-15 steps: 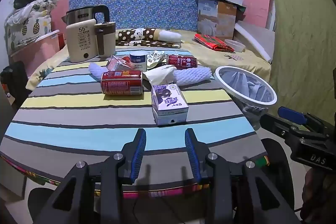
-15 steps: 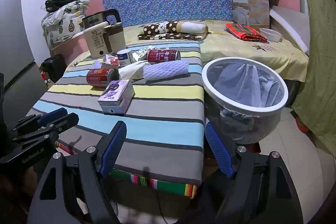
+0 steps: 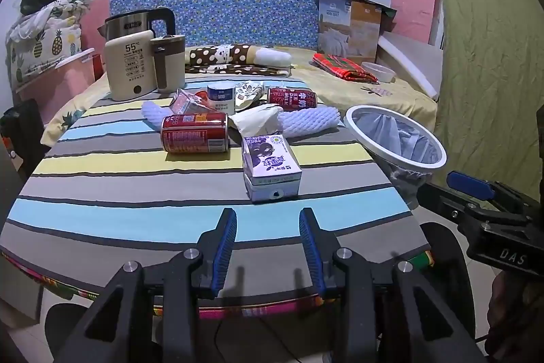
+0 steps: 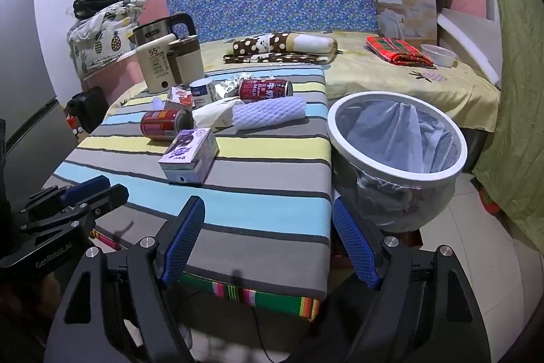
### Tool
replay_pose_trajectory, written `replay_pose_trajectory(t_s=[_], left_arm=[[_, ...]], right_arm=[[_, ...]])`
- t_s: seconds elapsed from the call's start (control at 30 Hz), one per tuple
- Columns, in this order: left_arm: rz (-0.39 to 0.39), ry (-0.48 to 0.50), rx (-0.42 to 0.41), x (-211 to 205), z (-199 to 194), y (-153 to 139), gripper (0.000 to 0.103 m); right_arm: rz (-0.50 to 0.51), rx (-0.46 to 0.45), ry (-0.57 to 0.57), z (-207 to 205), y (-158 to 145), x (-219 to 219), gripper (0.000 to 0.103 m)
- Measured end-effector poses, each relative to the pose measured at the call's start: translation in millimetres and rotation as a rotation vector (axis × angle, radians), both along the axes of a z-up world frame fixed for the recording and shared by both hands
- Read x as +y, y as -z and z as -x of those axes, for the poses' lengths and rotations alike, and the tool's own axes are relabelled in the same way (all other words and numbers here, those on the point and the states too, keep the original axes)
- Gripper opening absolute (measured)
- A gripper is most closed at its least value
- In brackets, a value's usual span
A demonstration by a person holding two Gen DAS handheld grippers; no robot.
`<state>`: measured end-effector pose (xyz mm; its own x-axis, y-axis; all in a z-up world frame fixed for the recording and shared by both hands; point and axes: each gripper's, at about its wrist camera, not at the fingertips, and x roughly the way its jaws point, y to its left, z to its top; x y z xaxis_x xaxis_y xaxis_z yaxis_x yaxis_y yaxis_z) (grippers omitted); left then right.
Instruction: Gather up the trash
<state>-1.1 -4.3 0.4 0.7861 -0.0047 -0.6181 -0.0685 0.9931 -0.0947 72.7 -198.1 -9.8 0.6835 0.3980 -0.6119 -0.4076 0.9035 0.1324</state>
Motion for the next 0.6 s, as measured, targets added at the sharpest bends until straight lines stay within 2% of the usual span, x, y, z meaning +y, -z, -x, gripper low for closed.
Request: replay_pose_trajectory(t_s=[0.6], left_arm=[[-0.003, 0.007, -0.007, 1.3, 1.3, -1.1, 0.038]], right_arm=[[0.004, 0.001, -0.001, -0.2, 0.1, 2.1, 0.079]])
